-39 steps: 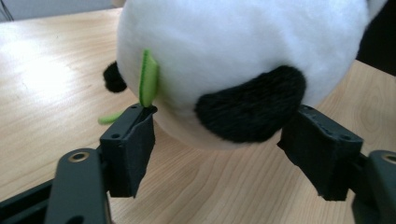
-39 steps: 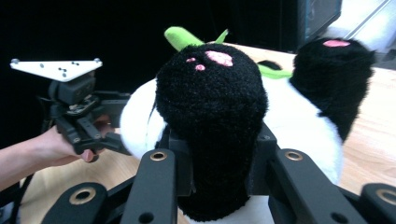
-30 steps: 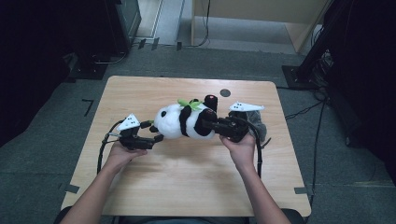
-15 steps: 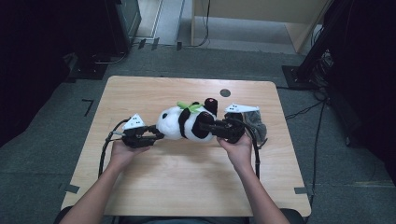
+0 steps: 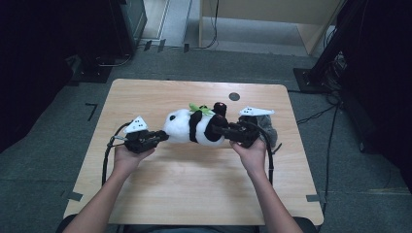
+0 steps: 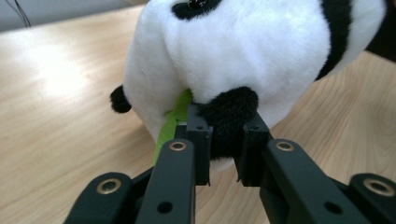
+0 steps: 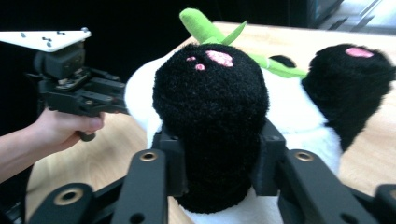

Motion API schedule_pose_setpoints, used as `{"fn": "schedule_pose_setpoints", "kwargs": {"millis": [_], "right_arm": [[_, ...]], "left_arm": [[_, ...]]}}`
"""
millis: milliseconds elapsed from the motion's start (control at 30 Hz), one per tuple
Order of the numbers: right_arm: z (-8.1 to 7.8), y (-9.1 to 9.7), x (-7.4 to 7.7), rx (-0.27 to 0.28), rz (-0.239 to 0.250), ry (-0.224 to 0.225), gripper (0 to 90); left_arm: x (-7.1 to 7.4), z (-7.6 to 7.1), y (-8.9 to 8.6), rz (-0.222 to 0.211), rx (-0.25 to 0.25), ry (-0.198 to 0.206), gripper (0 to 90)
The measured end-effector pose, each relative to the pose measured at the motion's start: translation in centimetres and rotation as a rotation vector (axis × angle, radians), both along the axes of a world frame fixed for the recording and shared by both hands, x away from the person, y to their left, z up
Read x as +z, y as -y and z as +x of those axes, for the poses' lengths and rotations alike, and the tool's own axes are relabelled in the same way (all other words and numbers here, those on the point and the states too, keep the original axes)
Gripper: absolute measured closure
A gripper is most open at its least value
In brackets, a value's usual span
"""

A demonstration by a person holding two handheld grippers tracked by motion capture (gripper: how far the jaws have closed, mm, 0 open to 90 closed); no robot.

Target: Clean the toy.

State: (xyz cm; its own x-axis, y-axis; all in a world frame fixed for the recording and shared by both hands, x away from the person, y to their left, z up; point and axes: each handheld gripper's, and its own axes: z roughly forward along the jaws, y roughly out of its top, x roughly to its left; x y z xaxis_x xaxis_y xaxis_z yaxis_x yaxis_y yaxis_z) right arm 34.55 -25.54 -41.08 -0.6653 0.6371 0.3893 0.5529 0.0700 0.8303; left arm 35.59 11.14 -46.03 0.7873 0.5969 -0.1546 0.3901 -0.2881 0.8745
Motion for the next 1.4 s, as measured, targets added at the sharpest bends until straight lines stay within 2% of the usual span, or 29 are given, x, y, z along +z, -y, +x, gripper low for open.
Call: {"fn": "schedule_pose_setpoints", "kwargs": {"millis": [133, 233, 400, 433, 467, 567, 600, 633, 700, 733, 800, 900, 1033, 1067, 1233, 1400], "right_arm": [[0.0, 0.2, 0.0, -0.008, -0.012, 0.036, 57.1], [0.2, 0.5, -0.4, -0.004, -0.005, 0.072, 51.6], [0.4, 0.7, -1.1, 0.000, -0.017, 0.098, 45.7], [0.4, 0.9, -1.3, -0.004, -0.005, 0.115, 44.4], [0.4, 1.1, -1.4, -0.009, -0.003, 0.121, 42.6], [0.3, 1.6, -1.5, -0.016, -0.003, 0.146, 39.7], [0.3, 1.7, -1.6, -0.018, -0.002, 0.155, 38.1], [0.2, 1.9, -1.7, -0.016, 0.004, 0.165, 37.9], [0.1, 2.4, -2.1, -0.002, 0.012, 0.192, 36.0], [0.1, 2.7, -2.3, 0.007, -0.005, 0.185, 35.0], [-0.2, 3.1, -2.7, 0.015, -0.008, 0.204, 33.6], [-0.4, 3.4, -3.2, 0.045, -0.025, 0.182, 29.8], [-0.3, 3.0, -4.2, 0.119, -0.007, 0.133, 27.6], [-0.2, 2.7, -4.5, 0.132, -0.022, 0.128, 27.1], [0.0, 1.7, -5.5, 0.153, -0.099, 0.120, 21.2], [0.3, 0.5, -6.3, 0.151, -0.120, 0.142, 14.5]], "left_arm": [[1.0, -0.4, -0.2, -0.014, -0.005, 0.033, 81.0], [1.2, -0.6, -0.2, -0.010, -0.014, 0.031, 81.4], [1.4, -0.6, -0.2, -0.033, -0.026, 0.002, 82.1], [1.4, -0.5, -0.3, -0.057, -0.032, -0.014, 82.3], [1.4, -0.5, -0.3, -0.046, -0.030, -0.012, 82.4], [1.1, -0.4, -0.2, -0.027, -0.045, -0.040, 82.9], [1.1, -0.4, -0.3, -0.033, -0.045, -0.042, 83.0], [1.0, -0.2, -0.5, -0.058, -0.044, -0.060, 82.9], [1.0, -0.1, -0.6, -0.054, -0.036, -0.063, 82.9], [1.0, -0.1, -0.6, -0.053, -0.041, -0.069, 82.9], [1.0, 0.0, -0.8, -0.063, -0.031, -0.083, 82.9], [0.9, 0.3, -1.0, -0.078, -0.023, -0.108, 82.9], [0.8, 0.4, -1.1, -0.078, -0.020, -0.114, 82.8], [0.8, 0.4, -1.1, -0.079, -0.022, -0.115, 82.8], [0.7, 0.5, -1.1, -0.076, -0.024, -0.114, 82.7], [0.6, 0.5, -0.9, -0.075, -0.038, -0.119, 82.6]]}}
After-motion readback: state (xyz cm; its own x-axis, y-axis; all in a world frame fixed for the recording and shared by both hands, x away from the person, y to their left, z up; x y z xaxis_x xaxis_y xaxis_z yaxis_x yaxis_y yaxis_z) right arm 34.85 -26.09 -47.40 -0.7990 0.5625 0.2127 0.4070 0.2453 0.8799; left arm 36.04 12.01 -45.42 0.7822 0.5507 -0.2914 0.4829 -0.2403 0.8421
